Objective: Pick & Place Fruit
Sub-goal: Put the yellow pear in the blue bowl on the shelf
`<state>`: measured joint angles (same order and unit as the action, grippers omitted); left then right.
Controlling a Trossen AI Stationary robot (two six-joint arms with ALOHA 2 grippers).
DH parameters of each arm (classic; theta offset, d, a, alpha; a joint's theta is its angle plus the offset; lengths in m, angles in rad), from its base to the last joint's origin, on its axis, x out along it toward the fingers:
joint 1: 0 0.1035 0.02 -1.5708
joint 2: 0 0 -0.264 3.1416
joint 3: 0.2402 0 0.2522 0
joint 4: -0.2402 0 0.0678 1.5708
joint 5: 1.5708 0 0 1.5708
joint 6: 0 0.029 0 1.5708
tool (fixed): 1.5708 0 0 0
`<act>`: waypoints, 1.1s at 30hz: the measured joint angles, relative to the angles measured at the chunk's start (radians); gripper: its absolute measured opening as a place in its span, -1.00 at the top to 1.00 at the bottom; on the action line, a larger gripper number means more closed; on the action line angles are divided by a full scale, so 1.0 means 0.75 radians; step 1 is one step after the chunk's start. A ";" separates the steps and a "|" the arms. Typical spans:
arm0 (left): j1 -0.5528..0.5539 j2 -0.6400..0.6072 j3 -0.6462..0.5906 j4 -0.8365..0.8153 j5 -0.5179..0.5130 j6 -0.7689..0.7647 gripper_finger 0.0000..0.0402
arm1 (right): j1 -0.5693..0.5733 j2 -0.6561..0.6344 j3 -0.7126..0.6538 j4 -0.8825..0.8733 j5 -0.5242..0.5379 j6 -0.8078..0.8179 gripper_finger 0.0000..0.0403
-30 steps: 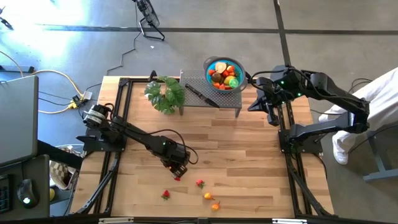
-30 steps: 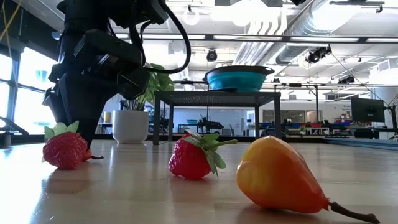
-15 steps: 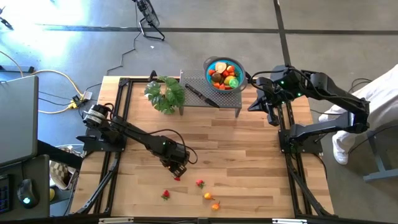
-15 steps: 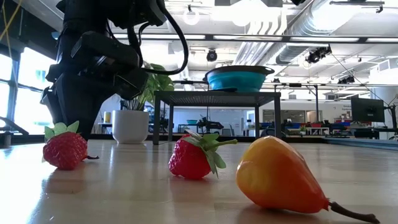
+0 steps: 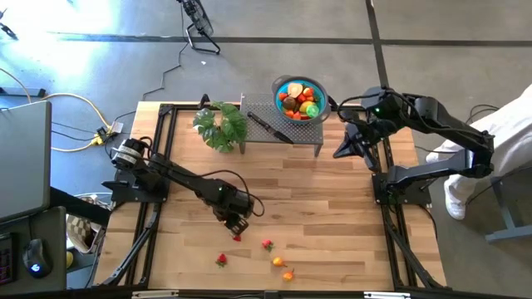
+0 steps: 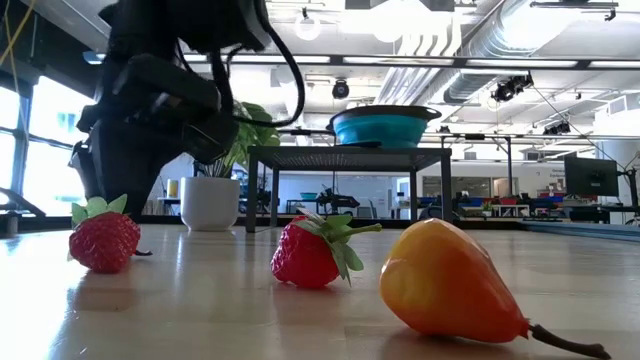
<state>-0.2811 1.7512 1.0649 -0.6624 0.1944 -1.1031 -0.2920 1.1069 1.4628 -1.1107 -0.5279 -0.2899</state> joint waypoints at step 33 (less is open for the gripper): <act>0.165 -0.083 -0.001 0.081 0.019 0.134 0.42 | 0.126 -0.053 0.000 -0.051 0.110 0.012 0.98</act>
<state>-0.1574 1.6886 1.0642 -0.6014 0.2090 -1.0028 -0.1978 1.0672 1.4628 -1.1489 -0.4454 -0.2810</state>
